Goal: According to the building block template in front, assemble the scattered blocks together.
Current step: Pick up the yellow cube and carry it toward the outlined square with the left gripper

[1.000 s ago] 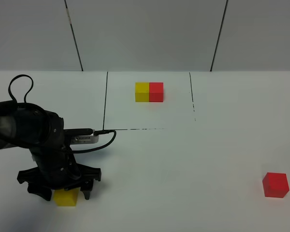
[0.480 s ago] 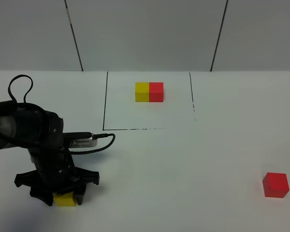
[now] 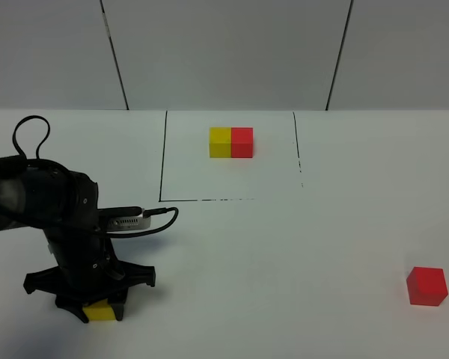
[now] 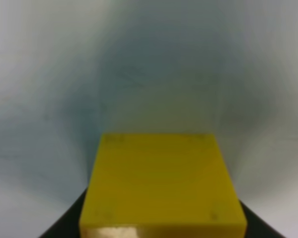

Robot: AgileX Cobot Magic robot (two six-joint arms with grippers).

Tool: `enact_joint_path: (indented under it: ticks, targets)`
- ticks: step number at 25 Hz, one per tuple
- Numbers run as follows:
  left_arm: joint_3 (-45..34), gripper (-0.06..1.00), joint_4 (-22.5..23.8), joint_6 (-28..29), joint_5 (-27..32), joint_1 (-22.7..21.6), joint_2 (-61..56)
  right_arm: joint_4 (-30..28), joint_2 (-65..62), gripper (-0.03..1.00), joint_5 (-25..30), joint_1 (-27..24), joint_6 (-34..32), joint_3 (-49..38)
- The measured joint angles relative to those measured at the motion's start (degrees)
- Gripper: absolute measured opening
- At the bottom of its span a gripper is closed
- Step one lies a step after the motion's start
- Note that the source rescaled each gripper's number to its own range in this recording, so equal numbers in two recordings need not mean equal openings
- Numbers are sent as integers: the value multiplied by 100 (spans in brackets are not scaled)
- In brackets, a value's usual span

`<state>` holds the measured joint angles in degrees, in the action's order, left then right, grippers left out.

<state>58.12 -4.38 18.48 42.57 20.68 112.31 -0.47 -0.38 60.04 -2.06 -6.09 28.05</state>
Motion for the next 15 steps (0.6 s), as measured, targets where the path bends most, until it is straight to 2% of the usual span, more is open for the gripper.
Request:
enact_joint_path:
  ticks: [5,8,12,15]
  targets:
    - [345,0,-121,-799,182,0,20,0,0,81,0,0,0,0]
    - [684,0,-18,-1330,371,0,-98,0,0,81,0,0,0,0]
    - [1317,0,239,-2661,539,0,-147,0,0,81,0,0,0,0]
    - [1871,0,259,-3633,580,0,-147,0,0,81,0,0,0,0]
